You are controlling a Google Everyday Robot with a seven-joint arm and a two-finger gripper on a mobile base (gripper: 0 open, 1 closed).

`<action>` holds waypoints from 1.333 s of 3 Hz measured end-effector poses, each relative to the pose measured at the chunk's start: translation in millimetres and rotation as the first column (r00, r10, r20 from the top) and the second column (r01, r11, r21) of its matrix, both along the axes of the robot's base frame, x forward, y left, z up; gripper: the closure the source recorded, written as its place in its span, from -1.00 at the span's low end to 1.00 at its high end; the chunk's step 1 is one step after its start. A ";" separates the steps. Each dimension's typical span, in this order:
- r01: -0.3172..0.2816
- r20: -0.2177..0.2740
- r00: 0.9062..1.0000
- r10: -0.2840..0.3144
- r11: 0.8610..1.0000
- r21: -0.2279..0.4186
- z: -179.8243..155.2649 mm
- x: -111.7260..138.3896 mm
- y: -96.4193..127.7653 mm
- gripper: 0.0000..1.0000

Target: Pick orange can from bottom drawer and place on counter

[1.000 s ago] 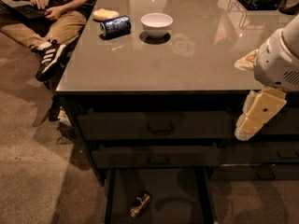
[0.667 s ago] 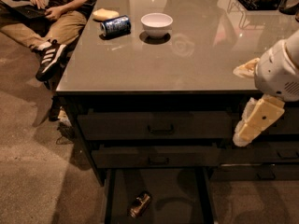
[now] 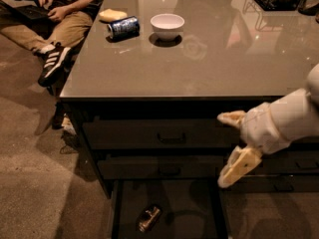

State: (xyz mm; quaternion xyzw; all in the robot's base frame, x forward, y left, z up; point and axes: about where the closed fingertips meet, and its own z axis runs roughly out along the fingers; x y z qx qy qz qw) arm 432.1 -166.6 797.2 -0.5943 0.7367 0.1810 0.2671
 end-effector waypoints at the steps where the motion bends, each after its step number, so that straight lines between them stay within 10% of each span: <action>1: -0.084 -0.039 0.996 0.085 0.996 0.029 -50.6 3.4 30.0 -1.00; 4: -0.234 -0.122 0.964 0.235 0.972 0.023 -139.3 8.1 67.9 -1.00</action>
Offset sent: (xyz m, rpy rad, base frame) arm 0.0194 0.0923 -0.1327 0.0312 0.1239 0.2883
